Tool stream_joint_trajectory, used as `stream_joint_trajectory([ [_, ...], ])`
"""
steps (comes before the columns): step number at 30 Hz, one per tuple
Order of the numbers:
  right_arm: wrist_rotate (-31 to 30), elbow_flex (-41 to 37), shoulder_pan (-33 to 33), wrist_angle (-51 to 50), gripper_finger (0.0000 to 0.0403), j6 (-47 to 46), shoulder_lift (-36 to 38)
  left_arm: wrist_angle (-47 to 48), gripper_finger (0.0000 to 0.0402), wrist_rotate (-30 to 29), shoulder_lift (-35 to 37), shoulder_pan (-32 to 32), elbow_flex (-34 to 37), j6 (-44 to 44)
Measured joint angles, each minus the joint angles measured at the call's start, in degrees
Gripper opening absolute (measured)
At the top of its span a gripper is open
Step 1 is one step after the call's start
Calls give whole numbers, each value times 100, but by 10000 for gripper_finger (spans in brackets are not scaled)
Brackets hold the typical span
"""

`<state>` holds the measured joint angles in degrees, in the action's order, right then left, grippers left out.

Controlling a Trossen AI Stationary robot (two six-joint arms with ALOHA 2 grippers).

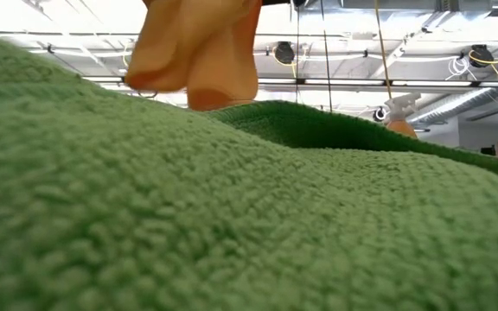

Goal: Sort microfiber towel by color & place in baskets
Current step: Put the yellow towel into the top transparent bin

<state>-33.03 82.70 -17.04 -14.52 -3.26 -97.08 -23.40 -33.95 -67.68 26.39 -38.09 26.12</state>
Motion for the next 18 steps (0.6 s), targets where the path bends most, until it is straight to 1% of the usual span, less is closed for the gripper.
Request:
stream_joint_trajectory([
  [3,369,0,34,15,305,-187,-39,-17,24,85,0,2,0,23],
  [7,636,0,31,10,263,-210,-103,-37,24,85,0,0,0,145],
  [11,782,0,9,-48,189,-211,-129,-201,24,87,0,0,0,281],
  [18,791,0,-41,-42,27,-207,-92,-182,25,85,-2,0,0,265],
])
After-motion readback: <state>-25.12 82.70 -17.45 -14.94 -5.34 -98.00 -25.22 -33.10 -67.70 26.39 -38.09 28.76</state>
